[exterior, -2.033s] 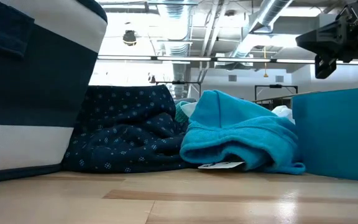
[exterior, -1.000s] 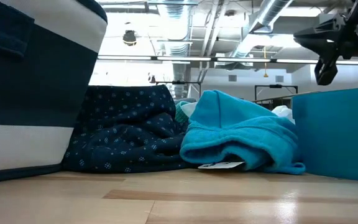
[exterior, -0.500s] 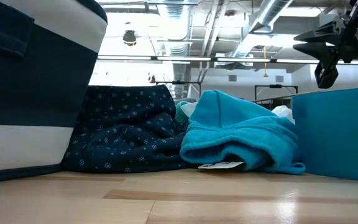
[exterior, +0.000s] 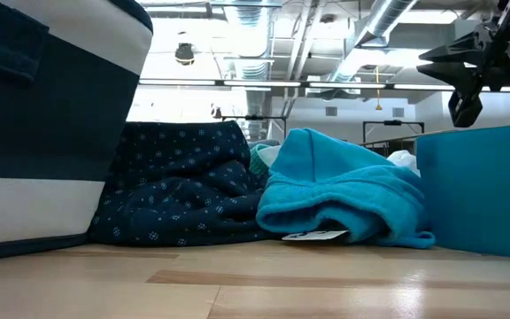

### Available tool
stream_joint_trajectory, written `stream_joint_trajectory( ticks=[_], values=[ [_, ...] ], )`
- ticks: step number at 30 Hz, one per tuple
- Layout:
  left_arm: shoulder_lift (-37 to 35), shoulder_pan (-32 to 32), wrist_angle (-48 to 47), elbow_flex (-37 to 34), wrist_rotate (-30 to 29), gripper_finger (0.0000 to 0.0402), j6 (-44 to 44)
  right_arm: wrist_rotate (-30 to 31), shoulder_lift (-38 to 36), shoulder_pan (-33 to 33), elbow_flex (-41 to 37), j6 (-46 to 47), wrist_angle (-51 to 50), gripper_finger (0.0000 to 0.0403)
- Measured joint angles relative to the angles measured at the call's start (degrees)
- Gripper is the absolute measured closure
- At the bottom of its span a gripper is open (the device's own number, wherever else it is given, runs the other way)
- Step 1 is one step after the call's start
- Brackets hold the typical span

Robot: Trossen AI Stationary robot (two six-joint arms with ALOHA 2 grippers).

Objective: Pick & Place Cloths
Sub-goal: Put the blue shirt into the laundry organizer

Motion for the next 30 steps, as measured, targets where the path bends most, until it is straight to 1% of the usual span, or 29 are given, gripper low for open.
stream_joint_trajectory(
  ticks=[3,6,9,11,15,19,22,26,30],
  values=[
    [0.1,2.5,-12.2,-0.1,-2.9,0.0171,-2.8,-0.1,0.0,0.0,0.0,0.0,-0.1,0.0342],
    [2.0,3.9,-21.1,-0.2,-4.5,0.0163,-2.7,-0.2,0.0,0.0,0.0,0.0,-0.2,0.0342],
    [3.9,4.5,-21.6,-2.9,-7.9,0.0156,-1.1,-0.1,0.0,0.0,0.0,0.0,-1.0,0.0342],
    [5.1,5.2,-20.2,-4.9,-9.8,0.0151,-0.4,0.2,0.0,0.0,0.0,0.0,-1.2,0.0342],
    [7.1,6.3,-15.7,-10.7,-10.1,0.0143,-0.8,1.1,0.0,-0.1,0.0,0.0,-1.8,0.0342],
    [7.3,7.3,-4.9,-17.5,-10.3,0.0138,-2.7,1.3,0.0,-0.1,0.0,0.0,-2.1,0.0342],
    [7.3,8.1,3.5,-22.4,-10.5,0.0137,-2.4,1.3,0.0,-0.1,0.0,0.0,-2.5,0.0342],
    [8.6,9.5,8.0,-27.5,-11.0,0.0137,-2.6,1.5,0.0,-0.1,0.0,1.1,-3.0,0.0342],
    [11.9,9.5,12.5,-30.3,-11.1,0.0137,-2.7,1.5,0.0,-0.1,0.0,1.3,-3.2,0.0342]
  ],
)
